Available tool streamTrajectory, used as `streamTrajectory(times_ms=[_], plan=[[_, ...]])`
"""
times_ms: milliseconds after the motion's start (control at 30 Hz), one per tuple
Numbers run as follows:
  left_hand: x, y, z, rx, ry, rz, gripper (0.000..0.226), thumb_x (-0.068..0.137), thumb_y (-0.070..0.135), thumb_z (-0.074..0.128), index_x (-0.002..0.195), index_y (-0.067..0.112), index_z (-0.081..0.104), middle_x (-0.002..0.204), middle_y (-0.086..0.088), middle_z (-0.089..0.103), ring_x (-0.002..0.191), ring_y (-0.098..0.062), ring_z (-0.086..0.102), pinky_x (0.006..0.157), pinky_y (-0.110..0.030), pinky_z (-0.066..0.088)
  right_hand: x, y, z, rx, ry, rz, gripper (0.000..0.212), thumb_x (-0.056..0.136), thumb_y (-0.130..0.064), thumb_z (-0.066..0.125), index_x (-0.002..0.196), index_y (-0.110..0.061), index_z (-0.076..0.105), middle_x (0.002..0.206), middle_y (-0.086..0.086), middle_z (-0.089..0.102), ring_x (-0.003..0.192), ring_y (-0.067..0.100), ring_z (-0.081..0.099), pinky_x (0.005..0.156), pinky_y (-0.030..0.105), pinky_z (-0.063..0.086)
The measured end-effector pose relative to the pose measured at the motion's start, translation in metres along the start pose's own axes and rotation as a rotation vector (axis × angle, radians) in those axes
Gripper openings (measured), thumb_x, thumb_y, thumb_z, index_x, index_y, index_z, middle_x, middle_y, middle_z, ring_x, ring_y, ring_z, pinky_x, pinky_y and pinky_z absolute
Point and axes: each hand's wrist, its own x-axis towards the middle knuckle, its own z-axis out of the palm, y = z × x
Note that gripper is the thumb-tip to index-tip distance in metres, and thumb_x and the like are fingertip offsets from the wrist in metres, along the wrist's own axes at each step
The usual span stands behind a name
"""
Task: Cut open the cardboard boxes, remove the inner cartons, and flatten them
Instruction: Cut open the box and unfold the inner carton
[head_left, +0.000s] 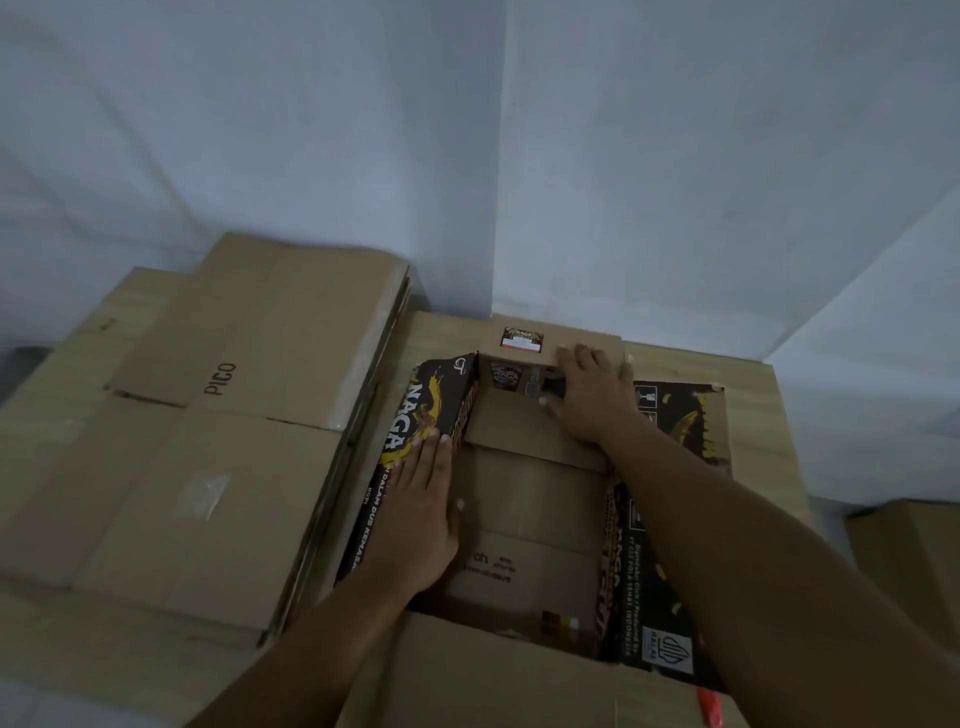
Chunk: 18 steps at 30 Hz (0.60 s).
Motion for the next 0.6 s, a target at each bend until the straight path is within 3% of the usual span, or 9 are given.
streamTrajectory(times_ms=[200, 333, 433, 533, 600], plan=[[0.002, 0.000, -0.002, -0.106, 0.037, -0.015, 0.076, 0.104, 0.037, 0.043, 0.154, 0.025, -0.013, 0.164, 0.007, -0.016, 0.150, -0.010, -0.021, 0.125, -0.036, -0.002, -0.003, 0.004, -0.002, 0.072, 0.009, -0.031, 0.083, 0.094, -0.062, 0.047, 0.159, -0.023, 0.012, 0.167, 0.011, 0.007, 0.153, 0.031, 0.002, 0.120, 0.059, 0.003], [-0.002, -0.006, -0.014, -0.390, 0.179, -0.069, 0.067, 0.102, 0.043, 0.047, 0.159, 0.021, 0.019, 0.166, 0.008, 0.010, 0.153, -0.008, 0.000, 0.123, -0.034, 0.008, -0.036, -0.011, -0.007, 0.200, 0.163, -0.001, 0.073, 0.097, -0.054, 0.050, 0.156, -0.022, 0.021, 0.164, 0.010, 0.017, 0.152, 0.030, 0.010, 0.120, 0.059, 0.011], [-0.014, -0.020, -0.024, -0.480, 0.330, -0.137, 0.050, 0.097, 0.040, 0.049, 0.141, 0.016, 0.055, 0.159, 0.005, 0.033, 0.150, -0.010, 0.019, 0.120, -0.036, 0.021, -0.078, -0.035, 0.000, 0.297, 0.164, 0.002, 0.068, 0.097, -0.050, 0.050, 0.155, -0.023, 0.026, 0.161, 0.009, 0.027, 0.147, 0.031, 0.026, 0.118, 0.060, 0.023], [-0.033, -0.046, -0.032, -0.501, 0.398, -0.164, 0.042, 0.094, 0.033, 0.049, 0.128, 0.015, 0.065, 0.152, 0.002, 0.046, 0.141, -0.011, 0.037, 0.115, -0.038, 0.035, -0.130, -0.078, 0.016, 0.378, 0.150, -0.048, 0.065, 0.092, -0.056, 0.038, 0.150, -0.026, 0.030, 0.155, 0.006, 0.035, 0.137, 0.029, 0.040, 0.106, 0.054, 0.041], [-0.046, -0.062, -0.036, -0.512, 0.420, -0.155, 0.039, 0.094, 0.031, 0.049, 0.124, 0.013, 0.067, 0.146, 0.005, 0.050, 0.132, -0.007, 0.045, 0.108, -0.035, 0.041, -0.160, -0.114, 0.027, 0.328, 0.134, -0.116, 0.067, 0.092, -0.059, 0.031, 0.150, -0.027, 0.027, 0.157, 0.003, 0.032, 0.142, 0.025, 0.033, 0.109, 0.052, 0.039]])
